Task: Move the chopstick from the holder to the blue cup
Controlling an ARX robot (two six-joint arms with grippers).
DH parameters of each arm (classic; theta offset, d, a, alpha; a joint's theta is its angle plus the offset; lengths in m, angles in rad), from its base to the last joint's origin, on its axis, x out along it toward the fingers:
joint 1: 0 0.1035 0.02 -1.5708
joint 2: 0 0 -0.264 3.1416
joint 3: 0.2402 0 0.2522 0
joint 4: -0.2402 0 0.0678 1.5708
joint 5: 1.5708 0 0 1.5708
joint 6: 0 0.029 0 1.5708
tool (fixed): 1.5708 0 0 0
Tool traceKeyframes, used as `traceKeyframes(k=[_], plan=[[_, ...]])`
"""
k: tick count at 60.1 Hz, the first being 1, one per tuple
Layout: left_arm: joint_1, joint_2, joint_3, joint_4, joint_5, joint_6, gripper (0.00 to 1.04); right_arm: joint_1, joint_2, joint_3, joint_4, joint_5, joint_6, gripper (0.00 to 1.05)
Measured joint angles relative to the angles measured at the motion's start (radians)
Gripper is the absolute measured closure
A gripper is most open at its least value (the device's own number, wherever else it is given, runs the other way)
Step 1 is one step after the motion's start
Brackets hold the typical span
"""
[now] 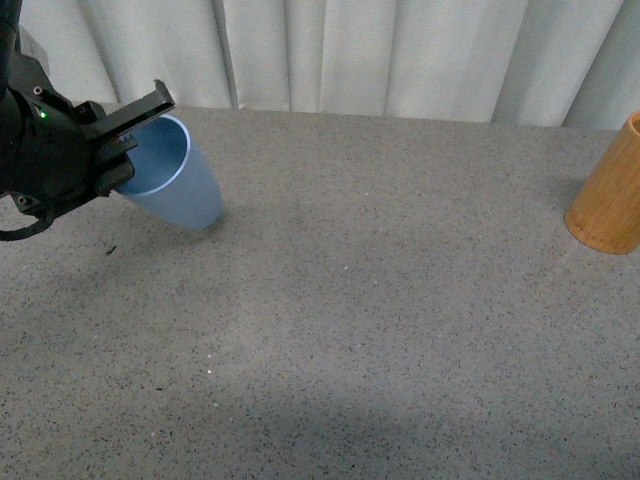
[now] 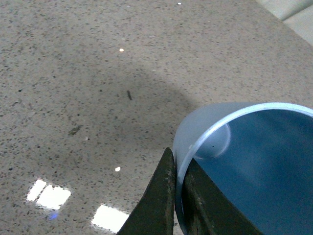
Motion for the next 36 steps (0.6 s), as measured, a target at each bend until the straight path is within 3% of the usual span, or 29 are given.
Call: traceKeyframes(k=[36], plan=[[-0.354, 0.076, 0.098, -0.036, 0.006, -0.013, 1.01, 0.0, 0.0, 0.0, 0.0, 0.0, 0.0, 0.09]])
